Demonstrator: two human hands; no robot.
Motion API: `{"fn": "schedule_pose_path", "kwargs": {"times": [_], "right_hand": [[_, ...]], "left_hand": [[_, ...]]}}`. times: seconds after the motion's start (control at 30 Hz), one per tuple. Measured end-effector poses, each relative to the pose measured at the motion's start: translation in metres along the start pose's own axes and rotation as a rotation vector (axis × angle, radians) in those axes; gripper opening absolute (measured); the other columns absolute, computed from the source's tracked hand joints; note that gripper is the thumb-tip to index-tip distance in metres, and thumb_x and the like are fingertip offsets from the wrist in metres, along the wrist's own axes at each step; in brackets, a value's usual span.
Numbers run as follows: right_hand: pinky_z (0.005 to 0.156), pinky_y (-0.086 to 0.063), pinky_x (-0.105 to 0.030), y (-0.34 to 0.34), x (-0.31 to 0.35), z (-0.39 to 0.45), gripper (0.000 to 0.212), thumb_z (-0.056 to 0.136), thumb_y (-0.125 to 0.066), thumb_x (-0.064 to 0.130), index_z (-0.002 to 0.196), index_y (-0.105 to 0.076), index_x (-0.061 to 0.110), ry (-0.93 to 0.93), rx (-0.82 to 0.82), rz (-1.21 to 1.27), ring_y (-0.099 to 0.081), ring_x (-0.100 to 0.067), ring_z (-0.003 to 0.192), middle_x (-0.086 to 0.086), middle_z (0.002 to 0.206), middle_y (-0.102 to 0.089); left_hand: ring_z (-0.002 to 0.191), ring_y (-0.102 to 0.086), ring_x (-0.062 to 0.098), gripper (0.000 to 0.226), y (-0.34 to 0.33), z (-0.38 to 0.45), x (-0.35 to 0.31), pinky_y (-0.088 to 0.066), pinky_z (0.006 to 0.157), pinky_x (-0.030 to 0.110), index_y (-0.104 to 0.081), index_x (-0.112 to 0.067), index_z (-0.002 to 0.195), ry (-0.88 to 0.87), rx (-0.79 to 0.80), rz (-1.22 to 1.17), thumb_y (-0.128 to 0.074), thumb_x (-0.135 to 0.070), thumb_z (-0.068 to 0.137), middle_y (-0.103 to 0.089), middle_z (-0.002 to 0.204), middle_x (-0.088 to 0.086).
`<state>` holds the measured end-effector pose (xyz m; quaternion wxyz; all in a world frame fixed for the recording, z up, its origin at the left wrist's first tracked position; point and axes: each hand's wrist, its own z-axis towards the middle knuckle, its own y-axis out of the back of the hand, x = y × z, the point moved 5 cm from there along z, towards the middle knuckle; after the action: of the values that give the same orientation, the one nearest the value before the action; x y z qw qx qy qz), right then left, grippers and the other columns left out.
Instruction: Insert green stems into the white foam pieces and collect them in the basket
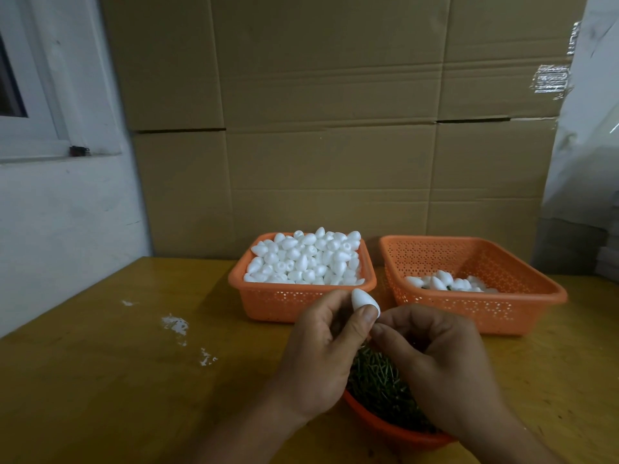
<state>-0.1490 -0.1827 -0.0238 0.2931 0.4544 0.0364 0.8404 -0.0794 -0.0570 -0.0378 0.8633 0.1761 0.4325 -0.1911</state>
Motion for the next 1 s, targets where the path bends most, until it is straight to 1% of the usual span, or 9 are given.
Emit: {"fn": "schedule_pose_path", "kwargs": {"times": [0.2, 0.3, 0.37, 0.53, 0.63, 0.7, 0.77, 0.87, 1.0], "right_hand": [[0.046, -0.04, -0.007, 0.001, -0.005, 0.003, 0.016, 0.086, -0.074, 0.009, 0.075, -0.077, 0.02, -0.082, 0.003, 0.111, -0.06, 0.001, 0.047, 0.001, 0.065, -0.074], [0.045, -0.04, -0.008, 0.005, -0.008, 0.008, 0.011, 0.087, -0.073, 0.01, 0.078, -0.077, 0.016, -0.137, -0.015, 0.131, -0.057, 0.003, 0.045, -0.002, 0.065, -0.073], [0.048, -0.044, -0.012, 0.013, -0.015, 0.016, 0.01, 0.087, -0.073, 0.015, 0.079, -0.076, 0.02, -0.174, -0.054, 0.068, -0.059, 0.0, 0.05, 0.0, 0.069, -0.074], [0.042, -0.04, -0.026, 0.049, -0.05, 0.056, 0.01, 0.089, -0.072, 0.024, 0.08, -0.075, 0.024, -0.286, -0.179, -0.247, -0.053, -0.003, 0.041, 0.006, 0.059, -0.068], [0.048, -0.042, -0.031, 0.068, -0.073, 0.083, 0.011, 0.093, -0.067, 0.027, 0.087, -0.075, 0.025, -0.359, -0.164, -0.55, -0.061, -0.02, 0.049, 0.003, 0.063, -0.069], [0.051, -0.041, -0.03, 0.08, -0.089, 0.099, 0.024, 0.094, -0.064, 0.029, 0.074, -0.073, 0.019, -0.45, -0.147, -0.686, -0.059, -0.024, 0.051, -0.002, 0.057, -0.065], [0.056, -0.046, -0.03, 0.088, -0.101, 0.111, 0.04, 0.092, -0.066, 0.041, 0.067, -0.069, 0.01, -0.544, -0.122, -0.764, -0.057, -0.023, 0.052, -0.004, 0.056, -0.06], [0.074, -0.059, -0.038, 0.087, -0.112, 0.122, 0.055, 0.082, -0.069, 0.062, 0.074, -0.067, 0.008, -0.629, -0.045, -0.855, -0.064, -0.024, 0.064, -0.008, 0.067, -0.066], [0.085, -0.057, -0.046, 0.087, -0.122, 0.13, 0.055, 0.079, -0.069, 0.063, 0.082, -0.065, 0.009, -0.681, 0.031, -0.926, -0.067, -0.029, 0.079, -0.011, 0.081, -0.068]], "left_hand": [[0.059, -0.053, 0.003, 0.015, -0.001, 0.0, 0.001, -0.043, 0.054, 0.016, -0.07, -0.03, 0.091, 0.026, 0.024, -0.031, -0.061, -0.041, 0.096, -0.06, 0.067, -0.012], [0.059, -0.054, 0.002, 0.032, -0.004, -0.001, 0.004, -0.042, 0.054, 0.016, -0.067, -0.035, 0.114, 0.06, 0.037, -0.04, -0.06, -0.054, 0.09, -0.06, 0.067, -0.01], [0.062, -0.056, 0.001, 0.046, -0.005, -0.003, 0.008, -0.043, 0.057, 0.018, -0.059, -0.037, 0.128, 0.074, 0.034, -0.014, -0.06, -0.057, 0.087, -0.059, 0.067, -0.009], [0.07, -0.061, 0.004, 0.035, -0.005, -0.006, 0.009, -0.051, 0.068, 0.028, -0.061, -0.038, 0.115, 0.03, 0.015, 0.146, -0.058, -0.06, 0.087, -0.059, 0.069, -0.012], [0.071, -0.063, 0.003, 0.031, -0.006, -0.008, 0.007, -0.049, 0.063, 0.024, -0.059, -0.041, 0.112, -0.017, 0.03, 0.282, -0.054, -0.062, 0.09, -0.062, 0.074, -0.014], [0.072, -0.062, 0.004, 0.027, -0.006, -0.01, 0.003, -0.044, 0.061, 0.019, -0.058, -0.04, 0.111, -0.1, 0.042, 0.444, -0.052, -0.059, 0.093, -0.06, 0.075, -0.018], [0.072, -0.059, 0.0, 0.022, -0.007, -0.011, -0.002, -0.04, 0.061, 0.014, -0.058, -0.038, 0.11, -0.195, 0.049, 0.575, -0.053, -0.053, 0.095, -0.056, 0.075, -0.023], [0.072, -0.057, -0.005, 0.016, -0.008, -0.011, -0.006, -0.041, 0.062, 0.012, -0.058, -0.035, 0.108, -0.259, 0.044, 0.621, -0.054, -0.046, 0.097, -0.057, 0.076, -0.022], [0.072, -0.059, -0.003, 0.013, -0.008, -0.011, -0.009, -0.043, 0.062, 0.015, -0.059, -0.032, 0.103, -0.297, 0.047, 0.629, -0.055, -0.043, 0.097, -0.065, 0.08, -0.014]]}}
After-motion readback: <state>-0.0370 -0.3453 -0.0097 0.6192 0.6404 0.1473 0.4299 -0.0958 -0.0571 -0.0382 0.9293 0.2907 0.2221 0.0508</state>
